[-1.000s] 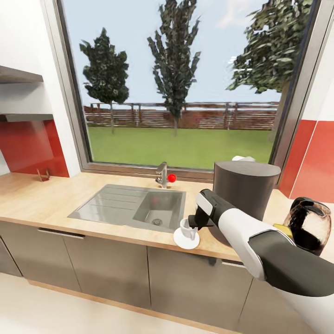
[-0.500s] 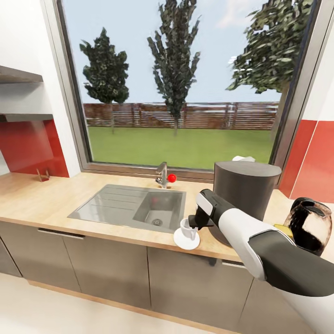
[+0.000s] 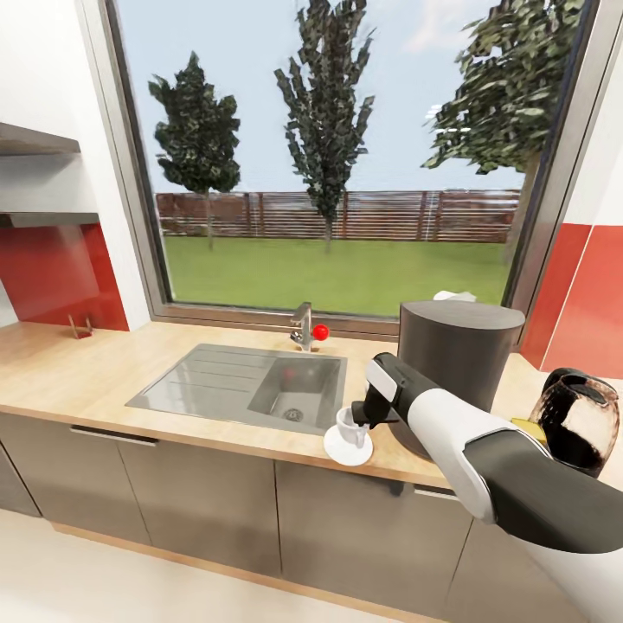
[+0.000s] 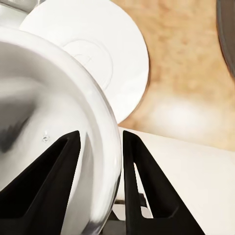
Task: Set up a coffee station on the kitchen countertop: keep the coffee maker on the countertop, move the bottle of coffee from the kitchen shelf to the counter next to the coffee maker, place a paper coffee filter on top of the coffee maker, put the saucer next to the coffee maker with the coffee cup on the saucer, and place the electric kettle next to the coffee maker.
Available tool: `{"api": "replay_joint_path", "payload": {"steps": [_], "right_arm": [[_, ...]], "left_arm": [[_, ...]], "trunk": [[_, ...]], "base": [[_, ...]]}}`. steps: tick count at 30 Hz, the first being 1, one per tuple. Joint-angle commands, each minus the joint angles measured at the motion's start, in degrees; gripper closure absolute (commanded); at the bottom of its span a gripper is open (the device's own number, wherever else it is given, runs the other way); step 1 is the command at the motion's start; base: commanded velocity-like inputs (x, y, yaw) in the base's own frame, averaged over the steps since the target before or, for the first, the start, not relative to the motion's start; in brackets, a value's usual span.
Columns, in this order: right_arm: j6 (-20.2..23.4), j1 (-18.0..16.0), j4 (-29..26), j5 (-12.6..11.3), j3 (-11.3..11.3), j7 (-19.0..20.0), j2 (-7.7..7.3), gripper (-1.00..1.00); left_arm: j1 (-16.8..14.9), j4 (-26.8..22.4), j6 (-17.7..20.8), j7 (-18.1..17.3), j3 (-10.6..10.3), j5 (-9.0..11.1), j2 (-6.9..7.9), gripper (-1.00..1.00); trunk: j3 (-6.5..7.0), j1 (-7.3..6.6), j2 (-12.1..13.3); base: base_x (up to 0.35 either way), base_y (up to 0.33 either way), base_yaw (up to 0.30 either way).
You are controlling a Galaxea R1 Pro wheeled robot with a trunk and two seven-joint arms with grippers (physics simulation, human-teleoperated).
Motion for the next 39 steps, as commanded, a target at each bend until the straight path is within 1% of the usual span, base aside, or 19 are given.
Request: {"api": "replay_joint_path", "payload": {"steps": [1,3,14,19,23,26,34,39], "right_arm": [[0.14,-0.04,-0.05,-0.64,0.34,-0.43,-0.01,1.00],[0.12,-0.04,-0.05,-0.64,0.34,-0.43,-0.01,1.00],[-1.47,-0.08,-0.05,-0.62,0.34,-0.36,-0.05,1.00],[-4.28,-0.08,-0.05,-0.60,0.34,0.56,-0.09,1.00],[-4.95,-0.08,-0.05,1.13,0.34,1.47,-0.13,1.00],[-5.13,-0.06,-0.05,1.65,0.34,2.14,-0.25,1.00],[-5.26,-0.04,0.08,1.90,0.34,2.62,-0.34,1.00],[-5.26,-0.09,1.15,1.98,0.34,2.64,-0.22,1.00]], "left_arm": [[0.02,-0.08,0.08,-0.49,0.11,0.61,-0.03,-1.00],[0.02,-0.08,0.13,-0.49,0.11,0.61,-0.03,-1.00],[0.02,-0.08,0.17,-0.49,0.11,0.61,-0.03,-1.00],[0.02,-0.08,0.18,-0.49,0.11,0.61,-0.03,-1.00],[0.02,-0.08,0.17,-0.49,0.11,0.61,-0.03,-1.00],[0.02,-0.08,0.16,-0.49,0.11,0.61,-0.03,-1.00],[0.02,-0.08,0.17,-0.49,0.11,0.61,-0.03,-1.00],[0.02,-0.08,0.18,-0.49,0.11,0.61,-0.03,-1.00]], "trunk": [[-0.09,0.02,-0.08],[-0.09,0.02,-0.08],[-2.06,2.44,-4.49],[-2.96,3.53,-6.50],[-3.68,4.41,-8.10],[-4.22,5.07,-9.30],[-5.65,6.83,-12.51],[-6.55,7.93,-14.52]], "base": [[0.000,0.000,0.000],[0.000,0.000,0.000],[0.000,0.000,0.000],[0.000,0.000,0.000],[0.000,0.000,0.000],[0.000,0.000,0.000],[0.000,0.000,0.000],[0.000,0.000,0.000]]}}
